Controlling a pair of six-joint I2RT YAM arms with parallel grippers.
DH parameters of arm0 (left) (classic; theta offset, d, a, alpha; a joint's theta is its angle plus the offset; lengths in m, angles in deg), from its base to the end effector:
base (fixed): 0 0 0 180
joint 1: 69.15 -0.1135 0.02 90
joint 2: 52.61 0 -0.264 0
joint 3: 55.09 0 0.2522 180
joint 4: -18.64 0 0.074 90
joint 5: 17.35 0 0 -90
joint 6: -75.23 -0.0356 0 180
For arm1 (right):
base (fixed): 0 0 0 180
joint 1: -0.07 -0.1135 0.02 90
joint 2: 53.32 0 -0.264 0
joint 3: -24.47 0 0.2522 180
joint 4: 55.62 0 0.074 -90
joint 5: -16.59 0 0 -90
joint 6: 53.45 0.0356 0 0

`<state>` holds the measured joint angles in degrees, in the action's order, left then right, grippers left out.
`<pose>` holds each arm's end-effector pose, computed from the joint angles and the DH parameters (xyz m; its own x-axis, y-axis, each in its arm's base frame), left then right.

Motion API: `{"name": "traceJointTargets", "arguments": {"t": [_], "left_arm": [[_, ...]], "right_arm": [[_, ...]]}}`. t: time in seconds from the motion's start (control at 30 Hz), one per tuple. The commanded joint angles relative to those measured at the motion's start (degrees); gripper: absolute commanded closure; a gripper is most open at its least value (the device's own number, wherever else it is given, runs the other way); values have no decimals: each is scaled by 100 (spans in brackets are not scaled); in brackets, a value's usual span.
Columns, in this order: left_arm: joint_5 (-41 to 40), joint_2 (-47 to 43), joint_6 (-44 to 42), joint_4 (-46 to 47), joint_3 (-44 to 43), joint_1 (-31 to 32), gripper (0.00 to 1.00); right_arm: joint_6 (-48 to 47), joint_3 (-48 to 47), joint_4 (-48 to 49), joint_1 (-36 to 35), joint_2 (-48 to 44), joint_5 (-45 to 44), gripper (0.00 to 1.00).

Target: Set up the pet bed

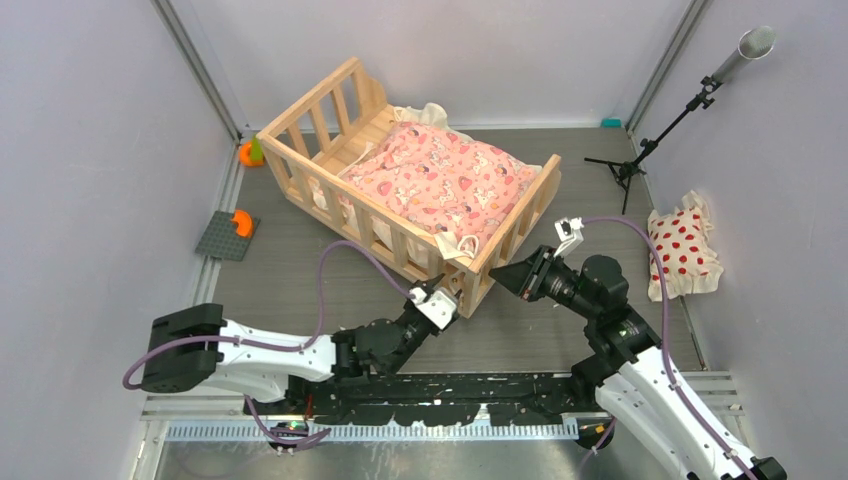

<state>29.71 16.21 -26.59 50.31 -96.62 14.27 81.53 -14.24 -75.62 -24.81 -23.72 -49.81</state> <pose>0.0526 -0.2441 0.2517 0.1416 0.0811 -0.9866 0.6338 0.7581 0.1533 0.1248 0.0736 0.2637 -0.6459 0.4145 -0.6412 -0.4038 0.5272 0.7476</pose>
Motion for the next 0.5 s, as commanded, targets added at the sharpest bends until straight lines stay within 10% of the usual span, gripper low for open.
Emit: {"name": "traceJointTargets", "arguments": {"t": [0.0,0.47], "left_arm": [[-416,246,-543,837,-321,-12,54],[-138,731,-1031,1173,-684,-238,52]], "right_arm": [[-9,38,284,14,-94,124,81],[-82,119,184,9,-147,120,80]]}}
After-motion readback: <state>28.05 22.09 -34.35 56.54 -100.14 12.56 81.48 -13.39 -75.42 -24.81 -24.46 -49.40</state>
